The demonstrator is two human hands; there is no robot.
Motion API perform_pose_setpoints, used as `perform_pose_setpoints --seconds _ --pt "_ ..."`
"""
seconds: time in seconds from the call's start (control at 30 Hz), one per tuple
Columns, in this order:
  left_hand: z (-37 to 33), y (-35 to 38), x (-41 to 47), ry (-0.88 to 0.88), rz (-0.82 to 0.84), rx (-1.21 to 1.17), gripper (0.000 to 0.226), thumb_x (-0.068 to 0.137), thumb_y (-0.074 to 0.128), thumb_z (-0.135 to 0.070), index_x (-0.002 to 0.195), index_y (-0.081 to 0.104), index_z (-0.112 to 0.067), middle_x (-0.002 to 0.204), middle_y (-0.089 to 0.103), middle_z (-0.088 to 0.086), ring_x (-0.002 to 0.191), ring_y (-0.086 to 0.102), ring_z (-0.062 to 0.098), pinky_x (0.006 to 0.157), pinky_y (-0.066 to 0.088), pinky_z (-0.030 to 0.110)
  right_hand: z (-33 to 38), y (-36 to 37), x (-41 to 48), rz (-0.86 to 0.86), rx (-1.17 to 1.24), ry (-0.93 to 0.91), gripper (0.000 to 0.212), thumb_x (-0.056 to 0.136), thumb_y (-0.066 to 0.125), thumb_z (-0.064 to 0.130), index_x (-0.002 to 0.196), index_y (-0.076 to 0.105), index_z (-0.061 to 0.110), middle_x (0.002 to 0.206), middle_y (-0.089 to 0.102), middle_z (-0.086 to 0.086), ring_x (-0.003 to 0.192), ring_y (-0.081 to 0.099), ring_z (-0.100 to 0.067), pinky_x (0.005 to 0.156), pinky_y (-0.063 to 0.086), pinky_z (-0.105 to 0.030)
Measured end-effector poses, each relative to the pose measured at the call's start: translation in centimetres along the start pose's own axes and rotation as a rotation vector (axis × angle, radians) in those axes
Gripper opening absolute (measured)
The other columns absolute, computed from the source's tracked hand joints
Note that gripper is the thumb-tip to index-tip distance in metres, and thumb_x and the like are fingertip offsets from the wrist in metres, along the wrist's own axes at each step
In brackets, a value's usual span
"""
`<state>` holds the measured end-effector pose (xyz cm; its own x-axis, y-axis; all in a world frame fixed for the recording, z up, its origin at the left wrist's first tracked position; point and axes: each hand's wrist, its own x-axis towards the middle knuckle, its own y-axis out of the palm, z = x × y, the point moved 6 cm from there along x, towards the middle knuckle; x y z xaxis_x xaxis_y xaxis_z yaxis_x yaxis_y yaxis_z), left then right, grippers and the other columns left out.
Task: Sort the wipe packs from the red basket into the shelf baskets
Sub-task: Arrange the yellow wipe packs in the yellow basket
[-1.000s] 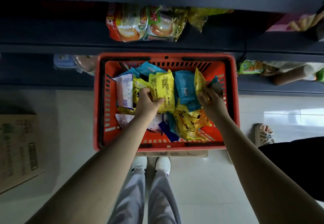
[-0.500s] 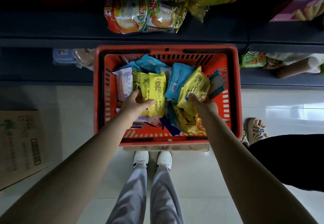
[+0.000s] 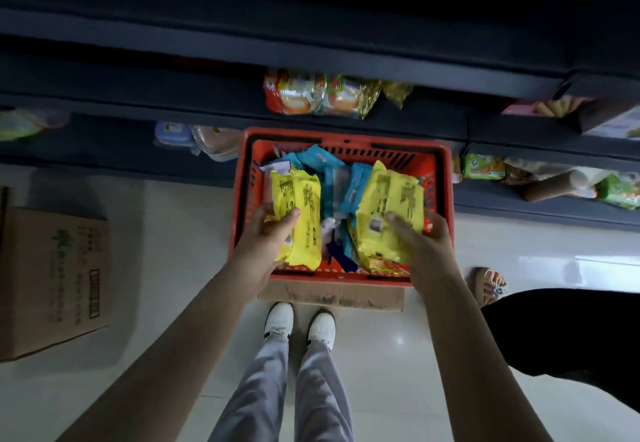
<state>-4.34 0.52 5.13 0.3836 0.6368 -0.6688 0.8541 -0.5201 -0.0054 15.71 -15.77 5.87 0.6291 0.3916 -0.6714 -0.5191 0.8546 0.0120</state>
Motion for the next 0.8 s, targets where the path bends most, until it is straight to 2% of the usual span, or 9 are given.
perform_pose_setpoints --seconds 0.1,0.2,0.27,0.37,0.47,0.53,0.6,0.7,0.8 --pt "-5.5 -1.2 -7.5 0.065 0.056 -0.107 0.034 0.089 0.063 -0.046 0.118 0.052 -0.031 0.113 0.062 -0.007 0.097 0.064 0.008 0.069 0.053 0.029 5.4 2.3 -7.0 0.228 -0.022 -0.077 0.064 0.071 0.082 0.028 0.126 0.051 0.038 0.117 0.069 0.001 0.104 0.069 -0.025 0.086 0.056 -0.052" --pt "-10.7 -2.2 -14.5 0.164 0.131 -0.134 0.021 0.092 0.058 -0.047 0.110 0.058 -0.036 0.101 0.069 -0.014 0.087 0.068 -0.002 0.060 0.053 0.016 10.1 5.0 -13.2 0.395 -0.068 -0.104 0.068 0.070 0.082 0.028 0.129 0.050 0.039 0.113 0.071 0.008 0.105 0.069 -0.022 0.089 0.055 -0.052" --pt "-14.0 -3.0 -18.2 0.211 0.154 -0.206 0.019 0.089 0.058 -0.048 0.104 0.062 -0.038 0.105 0.071 -0.010 0.095 0.070 0.007 0.064 0.056 0.024 13.0 7.0 -16.5 0.469 -0.133 -0.134 0.069 0.069 0.082 0.035 0.130 0.050 0.041 0.117 0.069 0.009 0.106 0.068 -0.015 0.089 0.056 -0.044" --pt "-18.3 -5.0 -22.3 0.326 0.129 -0.262 0.032 0.084 0.062 -0.046 0.111 0.060 -0.029 0.112 0.070 -0.002 0.098 0.070 0.018 0.068 0.058 0.034 16.8 10.2 -20.9 0.510 -0.260 -0.215 0.075 0.054 0.076 0.069 0.121 0.053 0.047 0.108 0.066 0.030 0.095 0.064 0.011 0.074 0.053 -0.012" --pt "-21.8 -6.8 -24.9 0.408 0.119 -0.268 0.041 0.084 0.062 -0.045 0.118 0.054 -0.024 0.113 0.069 0.004 0.097 0.070 0.024 0.074 0.058 0.044 19.7 14.7 -24.5 0.600 -0.369 -0.272 0.081 0.043 0.069 0.086 0.114 0.053 0.051 0.101 0.062 0.042 0.092 0.060 0.019 0.073 0.050 -0.006" --pt "-23.6 -8.2 -25.8 0.437 0.121 -0.246 0.040 0.088 0.063 -0.045 0.121 0.053 -0.025 0.117 0.069 0.004 0.103 0.069 0.025 0.084 0.057 0.047 20.8 17.8 -26.2 0.695 -0.367 -0.286 0.088 0.047 0.073 0.082 0.123 0.052 0.044 0.111 0.068 0.028 0.098 0.066 0.007 0.080 0.054 -0.017" --pt "-25.2 -10.6 -26.3 0.470 0.078 -0.245 0.035 0.088 0.063 -0.043 0.117 0.055 -0.025 0.114 0.070 0.004 0.098 0.070 0.023 0.082 0.057 0.045 21.5 20.6 -27.0 0.757 -0.234 -0.205 0.093 0.059 0.078 0.069 0.138 0.044 0.032 0.120 0.070 0.005 0.106 0.069 -0.016 0.084 0.058 -0.040" --pt "-27.3 -16.0 -25.8 0.481 -0.030 -0.273 0.023 0.089 0.068 -0.030 0.109 0.060 -0.021 0.108 0.070 0.008 0.088 0.071 0.025 0.077 0.053 0.049 23.0 24.2 -27.4 0.876 -0.006 -0.052 0.066 0.079 0.068 0.056 0.134 0.054 0.022 0.122 0.068 -0.012 0.105 0.068 -0.034 0.076 0.057 -0.051" --pt "-29.2 -22.1 -24.4 0.470 -0.112 -0.216 0.029 0.089 0.068 -0.015 0.115 0.057 -0.022 0.113 0.068 0.008 0.094 0.070 0.026 0.085 0.056 0.053 24.9 28.2 -27.5 0.976 0.122 -0.002 0.054 0.087 0.056 0.050 0.130 0.061 0.018 0.132 0.060 -0.019 0.121 0.055 -0.046 0.101 0.041 -0.064"
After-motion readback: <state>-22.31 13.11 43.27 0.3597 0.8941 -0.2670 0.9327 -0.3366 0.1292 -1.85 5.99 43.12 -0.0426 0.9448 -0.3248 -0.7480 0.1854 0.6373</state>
